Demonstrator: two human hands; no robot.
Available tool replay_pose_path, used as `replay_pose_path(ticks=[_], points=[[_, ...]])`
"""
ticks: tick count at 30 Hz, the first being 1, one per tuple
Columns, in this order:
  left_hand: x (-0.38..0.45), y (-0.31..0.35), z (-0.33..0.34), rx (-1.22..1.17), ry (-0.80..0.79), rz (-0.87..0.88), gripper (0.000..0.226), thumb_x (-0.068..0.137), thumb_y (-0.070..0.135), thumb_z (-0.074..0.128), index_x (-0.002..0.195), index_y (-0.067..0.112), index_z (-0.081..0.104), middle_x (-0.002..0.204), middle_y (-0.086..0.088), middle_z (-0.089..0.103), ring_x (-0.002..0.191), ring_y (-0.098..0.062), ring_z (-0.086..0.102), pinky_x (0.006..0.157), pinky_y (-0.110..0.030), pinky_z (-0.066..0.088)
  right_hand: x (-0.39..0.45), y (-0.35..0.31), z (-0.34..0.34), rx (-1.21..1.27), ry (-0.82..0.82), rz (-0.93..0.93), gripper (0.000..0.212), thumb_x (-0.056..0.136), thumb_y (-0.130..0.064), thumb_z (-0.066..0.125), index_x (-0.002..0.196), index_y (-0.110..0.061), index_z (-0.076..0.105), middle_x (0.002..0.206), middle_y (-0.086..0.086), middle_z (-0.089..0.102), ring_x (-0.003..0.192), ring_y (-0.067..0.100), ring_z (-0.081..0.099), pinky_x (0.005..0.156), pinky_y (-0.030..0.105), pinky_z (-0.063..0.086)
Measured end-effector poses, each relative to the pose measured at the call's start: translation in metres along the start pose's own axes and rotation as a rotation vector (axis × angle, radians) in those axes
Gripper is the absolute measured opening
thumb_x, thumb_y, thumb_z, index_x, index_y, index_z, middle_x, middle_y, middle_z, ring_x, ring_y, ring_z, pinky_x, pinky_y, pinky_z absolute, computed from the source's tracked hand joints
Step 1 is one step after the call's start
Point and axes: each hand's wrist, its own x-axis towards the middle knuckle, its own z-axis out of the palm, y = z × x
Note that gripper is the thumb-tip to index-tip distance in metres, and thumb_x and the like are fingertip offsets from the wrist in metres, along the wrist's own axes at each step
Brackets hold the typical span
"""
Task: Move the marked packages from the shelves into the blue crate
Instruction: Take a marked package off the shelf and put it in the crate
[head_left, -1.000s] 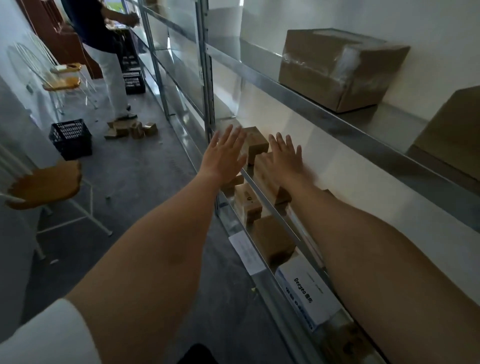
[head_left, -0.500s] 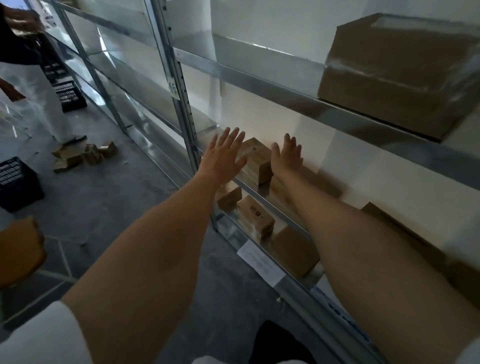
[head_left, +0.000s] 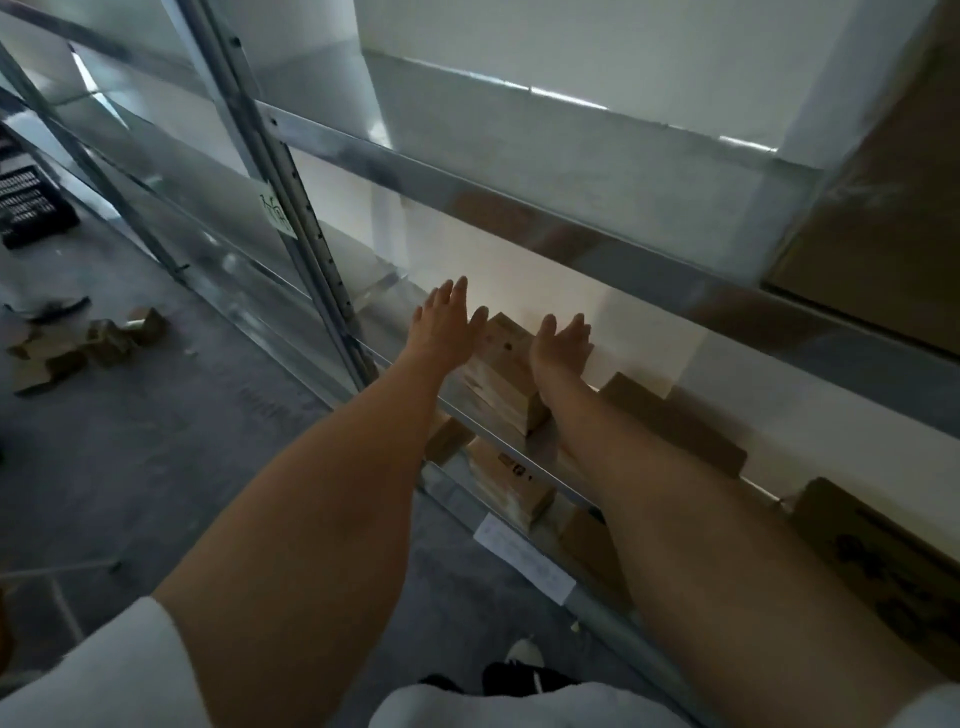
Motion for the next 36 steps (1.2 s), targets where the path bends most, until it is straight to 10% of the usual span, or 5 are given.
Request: replay_pose_path(ticks=[8,17,27,33,36], points=[[0.051,0.013,0.035,0.002,-0.306,-0.111,0.063,0.099,0.038,0.042,0.149,0.011,0.015,0.156,-0.016,0.013,0.143,-0.035,0.017,0.114,-0.047,0.024,0.024,0.012,0.014,0.165,-0.028,0.279,0.076,0.098,-0.021,0.048,0.155,-0.014,-0.002,0.160,0.012,0.010,0.143,0.035,0.023,0.117,0.044,0.028],[0.098,-0.015,0.014,-0.301,-0.631,-0.176,0.064,0.086,0.041,0.066,0.131,0.003,0.042,0.119,-0.012,0.052,0.070,-0.016,0.048,0.048,-0.022,0.037,0.029,0.006,0.017,0.240,0.187,0.344,0.096,0.090,-0.039,0.066,0.153,-0.006,0.001,0.152,0.019,0.030,0.134,0.035,0.039,0.108,0.040,0.037],[0.118,-0.065,0.000,-0.482,-0.540,-0.261,0.082,0.092,0.068,0.018,0.136,0.003,0.045,0.133,-0.020,0.053,0.120,-0.034,0.054,0.105,-0.044,0.043,-0.001,-0.009,0.043,0.621,0.049,0.324,0.055,0.086,-0.061,0.058,0.121,-0.019,0.053,0.132,0.014,0.056,0.120,0.033,0.054,0.106,0.049,0.043],[0.118,-0.074,-0.003,-0.653,-0.518,-0.179,0.075,0.093,0.067,0.014,0.108,0.008,0.058,0.088,-0.010,0.066,0.077,-0.021,0.060,0.062,-0.028,0.045,-0.029,-0.011,0.053,0.819,0.006,0.380,0.086,0.071,-0.077,0.060,0.133,-0.018,0.050,0.122,0.014,0.060,0.105,0.028,0.060,0.061,0.031,0.058],[0.115,-0.076,-0.005,-0.754,-0.563,-0.196,0.065,0.095,0.065,0.018,0.101,0.012,0.055,0.076,-0.008,0.062,0.065,-0.019,0.059,0.053,-0.028,0.043,-0.031,-0.016,0.059,0.796,0.028,0.377,0.091,0.074,-0.082,0.050,0.134,-0.014,0.051,0.127,0.012,0.059,0.109,0.027,0.059,0.082,0.037,0.055]])
